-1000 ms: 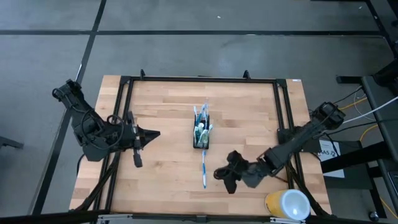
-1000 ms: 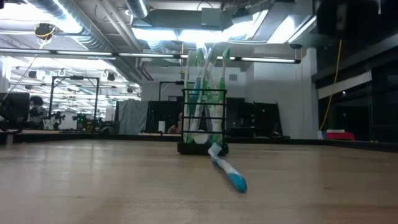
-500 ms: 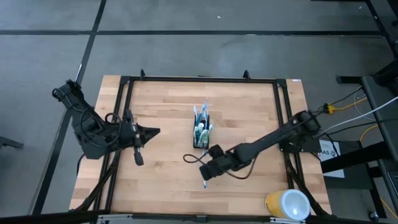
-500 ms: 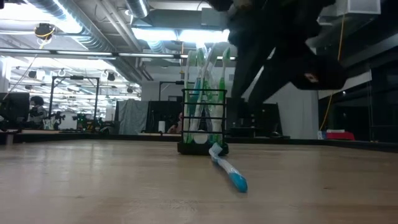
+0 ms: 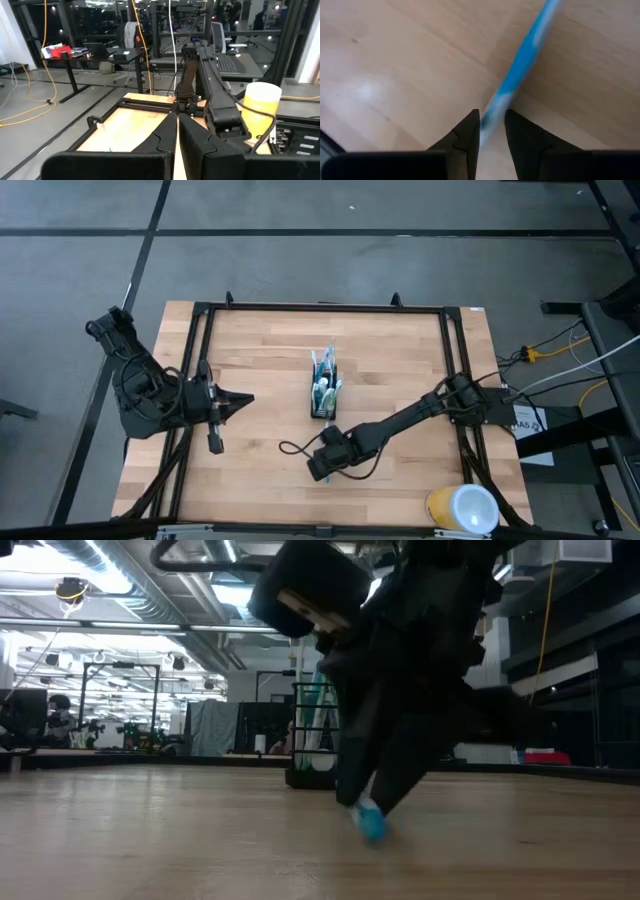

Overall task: Pick & Place toothbrushing station
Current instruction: Put the blue toothbrush into the black organizer

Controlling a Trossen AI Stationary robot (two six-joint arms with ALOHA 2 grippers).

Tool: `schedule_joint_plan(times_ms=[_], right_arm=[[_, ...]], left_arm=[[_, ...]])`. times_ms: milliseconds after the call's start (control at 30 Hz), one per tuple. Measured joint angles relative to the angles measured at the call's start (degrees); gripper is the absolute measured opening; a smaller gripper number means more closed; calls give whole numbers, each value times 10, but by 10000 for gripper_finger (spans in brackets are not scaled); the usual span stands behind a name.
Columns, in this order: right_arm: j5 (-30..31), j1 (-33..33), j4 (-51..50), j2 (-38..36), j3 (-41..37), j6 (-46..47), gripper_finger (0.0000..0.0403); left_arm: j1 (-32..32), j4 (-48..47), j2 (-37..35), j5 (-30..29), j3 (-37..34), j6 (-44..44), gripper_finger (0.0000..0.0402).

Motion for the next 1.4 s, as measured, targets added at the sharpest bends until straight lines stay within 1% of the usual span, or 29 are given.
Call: schedule_joint_plan(times_ms=[133, 233, 367, 467, 567, 600, 667, 733, 833, 900, 1000, 1067, 1167, 1233, 1300, 1400], right_arm=[[-7, 1, -24, 5, 4, 0, 96], [0, 2, -44, 5, 4, 0, 96], [0, 3, -54, 5, 4, 1, 94], [4, 10, -60, 5, 4, 2, 71], [6, 22, -69, 3, 3, -1, 21], [10, 28, -68, 3, 3, -2, 14], [16, 42, -63, 1, 3, 2, 11], [31, 61, -64, -6, 2, 3, 4], [77, 95, -89, -22, 8, 20, 1], [122, 118, -99, -41, 24, 31, 1], [191, 144, -99, -72, 49, 36, 1], [212, 151, -101, -74, 53, 32, 1], [167, 144, -123, -74, 53, 31, 1], [164, 137, -140, -73, 53, 26, 5], [165, 128, -175, -73, 53, 28, 18], [146, 113, -213, -73, 54, 25, 53]], left_arm=[[-11, 23, 0, -1, 0, 19, 15], [-20, 46, 0, -4, 0, 43, 15], [-30, 67, 0, -23, 0, 70, 15], [-37, 79, 0, -37, 0, 86, 15], [-41, 84, 0, -51, 0, 96, 15], [-41, 84, 0, -56, 0, 96, 15], [-41, 83, 0, -62, 0, 96, 15], [-41, 84, 0, -67, 0, 95, 15], [-41, 83, 0, -84, 0, 90, 15], [-41, 83, 0, -100, 0, 87, 15], [-40, 56, 0, -113, 0, 55, 15], [-36, 24, 0, -121, 0, 8, 15], [-28, -31, 0, -121, 0, -76, 21], [-24, -55, 0, -120, 0, -116, 29], [-21, -64, 0, -117, 0, -134, 39], [-20, -63, 0, -112, 0, -136, 54]])
